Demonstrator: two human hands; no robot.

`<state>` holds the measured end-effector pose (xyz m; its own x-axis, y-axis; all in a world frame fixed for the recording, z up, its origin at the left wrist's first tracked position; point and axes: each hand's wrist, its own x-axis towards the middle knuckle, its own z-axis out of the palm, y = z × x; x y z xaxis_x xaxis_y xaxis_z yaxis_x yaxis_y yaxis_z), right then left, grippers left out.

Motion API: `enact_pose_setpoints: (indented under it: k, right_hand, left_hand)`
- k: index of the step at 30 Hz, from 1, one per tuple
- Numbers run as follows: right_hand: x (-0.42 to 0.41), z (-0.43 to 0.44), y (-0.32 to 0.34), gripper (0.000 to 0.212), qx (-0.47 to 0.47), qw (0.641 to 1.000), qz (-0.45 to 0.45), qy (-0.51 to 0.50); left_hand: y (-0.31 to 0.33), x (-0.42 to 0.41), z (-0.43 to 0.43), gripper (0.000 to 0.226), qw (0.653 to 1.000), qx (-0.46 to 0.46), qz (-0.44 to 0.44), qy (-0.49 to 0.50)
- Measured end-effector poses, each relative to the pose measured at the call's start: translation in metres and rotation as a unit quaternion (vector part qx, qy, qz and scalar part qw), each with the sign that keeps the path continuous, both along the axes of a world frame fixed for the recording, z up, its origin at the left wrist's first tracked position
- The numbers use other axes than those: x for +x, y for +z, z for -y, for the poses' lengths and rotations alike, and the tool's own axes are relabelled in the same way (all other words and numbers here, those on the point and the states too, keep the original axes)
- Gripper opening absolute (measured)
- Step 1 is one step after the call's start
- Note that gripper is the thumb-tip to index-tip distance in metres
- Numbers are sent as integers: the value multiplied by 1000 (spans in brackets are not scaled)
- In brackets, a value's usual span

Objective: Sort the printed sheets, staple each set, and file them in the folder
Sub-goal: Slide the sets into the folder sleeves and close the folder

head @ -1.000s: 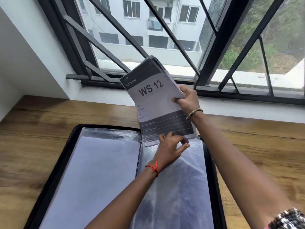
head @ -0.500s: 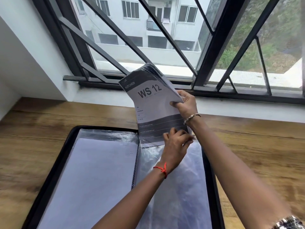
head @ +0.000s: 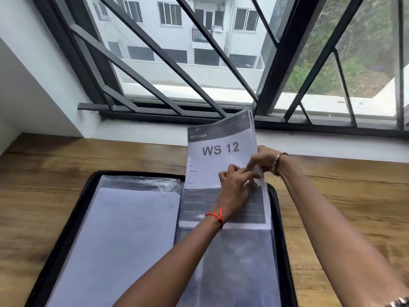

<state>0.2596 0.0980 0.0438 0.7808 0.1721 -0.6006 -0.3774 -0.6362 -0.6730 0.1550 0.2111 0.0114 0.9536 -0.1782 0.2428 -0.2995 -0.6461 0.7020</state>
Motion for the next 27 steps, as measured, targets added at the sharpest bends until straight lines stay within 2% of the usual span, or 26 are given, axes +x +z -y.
enact_pose_setpoints:
  k: [3, 6, 8, 10, 12, 14, 16, 18, 20, 22, 25, 27]
  right_hand:
    - [-8, 9, -7, 18, 7, 990, -108, 86]
    - [-8, 18, -8, 5, 23, 991, -117, 66]
    - [1, 20, -15, 26, -22, 998, -50, -14]
    - [9, 11, -21, 34, -113, 989, 67, -68]
    - [12, -4, -25, 55, -216, 961, 172, -28]
    - [12, -21, -25, 79, -289, 930, 227, 35]
    - [14, -37, -24, 91, -347, 896, 263, 83]
    - [19, -54, -25, 87, -388, 865, 285, 139]
    - [25, -69, -27, 76, -389, 853, 283, 201]
    - [31, -81, -32, 69, -360, 864, 259, 237]
    - [38, -89, -41, 65, -334, 886, 214, 239]
    - [41, -91, -44, 52, -340, 884, 219, 234]
  left_hand:
    - [-1, 0, 0, 22, 1000, 2, 4, -1]
    - [-7, -5, -8, 39, 999, 36, 20, -15]
    - [-17, -10, -16, 51, 996, 75, 41, 3]
    - [-28, -21, -27, 57, 991, 132, 21, 24]
    - [-43, -34, -39, 70, 976, 214, -13, 25]
    - [-58, -48, -50, 73, 954, 297, -26, 14]
    - [-69, -61, -60, 75, 945, 324, -30, 4]
    - [-72, -66, -64, 77, 950, 310, -32, -5]
    - [-71, -69, -63, 78, 951, 306, -34, -2]
    - [-68, -69, -62, 78, 946, 321, -50, 1]
    - [-70, -69, -61, 77, 945, 323, -46, 11]
    - [-71, -70, -60, 77, 945, 323, -41, 14]
